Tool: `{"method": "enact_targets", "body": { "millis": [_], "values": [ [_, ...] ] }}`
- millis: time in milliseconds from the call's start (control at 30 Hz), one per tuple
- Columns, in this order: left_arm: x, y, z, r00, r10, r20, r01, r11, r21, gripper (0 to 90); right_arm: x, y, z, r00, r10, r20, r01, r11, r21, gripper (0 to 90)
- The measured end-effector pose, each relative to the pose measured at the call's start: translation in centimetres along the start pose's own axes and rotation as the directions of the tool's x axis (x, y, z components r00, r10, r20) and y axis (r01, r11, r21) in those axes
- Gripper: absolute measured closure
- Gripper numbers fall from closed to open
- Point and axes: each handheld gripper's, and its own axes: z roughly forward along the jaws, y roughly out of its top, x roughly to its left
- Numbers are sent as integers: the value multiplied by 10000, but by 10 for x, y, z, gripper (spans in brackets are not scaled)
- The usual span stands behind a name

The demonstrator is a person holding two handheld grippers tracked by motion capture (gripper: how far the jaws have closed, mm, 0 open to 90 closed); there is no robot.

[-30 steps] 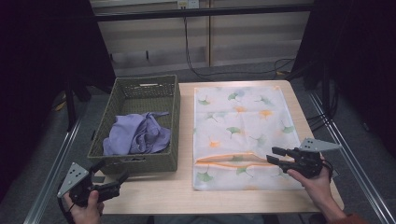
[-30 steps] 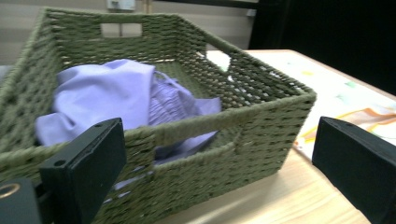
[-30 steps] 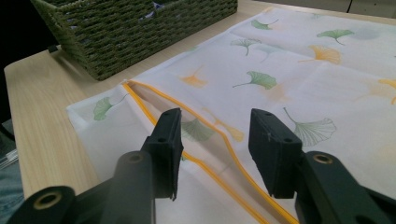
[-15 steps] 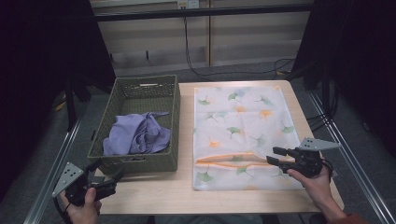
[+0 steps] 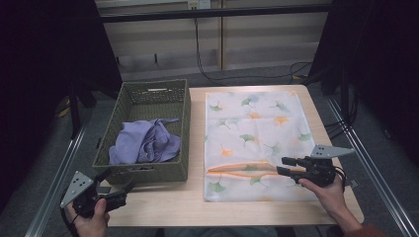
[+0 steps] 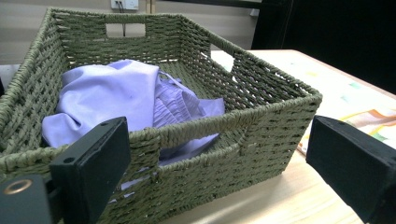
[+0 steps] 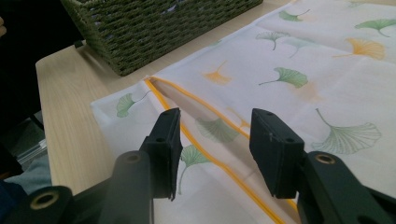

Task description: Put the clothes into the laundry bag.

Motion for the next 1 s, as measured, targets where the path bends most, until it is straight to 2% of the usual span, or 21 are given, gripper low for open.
{"method": "enact_targets", "body": {
  "millis": [133, 233, 367, 500, 667, 1000],
  "values": [
    [-3, -1, 1, 9999, 131, 36, -132, 9999, 90, 64, 1, 2, 8, 9999, -54, -100, 56, 9998, 205, 541],
    [-5, -1, 3, 9998, 152, 88, -153, 9998, 127, 65, 3, 5, 17, 9995, -297, -135, 304, 9979, 564, 555],
    [-8, -1, 5, 9991, 382, 155, -385, 9991, 188, 66, 8, 8, 29, 9984, -488, -302, 513, 9946, 903, 555],
    [-10, -2, 6, 9988, 409, 267, -416, 9989, 235, 66, 6, 9, 35, 9990, -400, -194, 415, 9954, 858, 545],
    [-11, -3, 3, 9988, 447, 176, -451, 9987, 231, 66, 5, 13, 40, 9987, -468, -200, 482, 9958, 776, 507],
    [-11, -3, 4, 9986, 471, 240, -479, 9984, 302, 67, -5, 19, 53, 9989, -449, -119, 460, 9920, 1178, 494]
  ]
}}
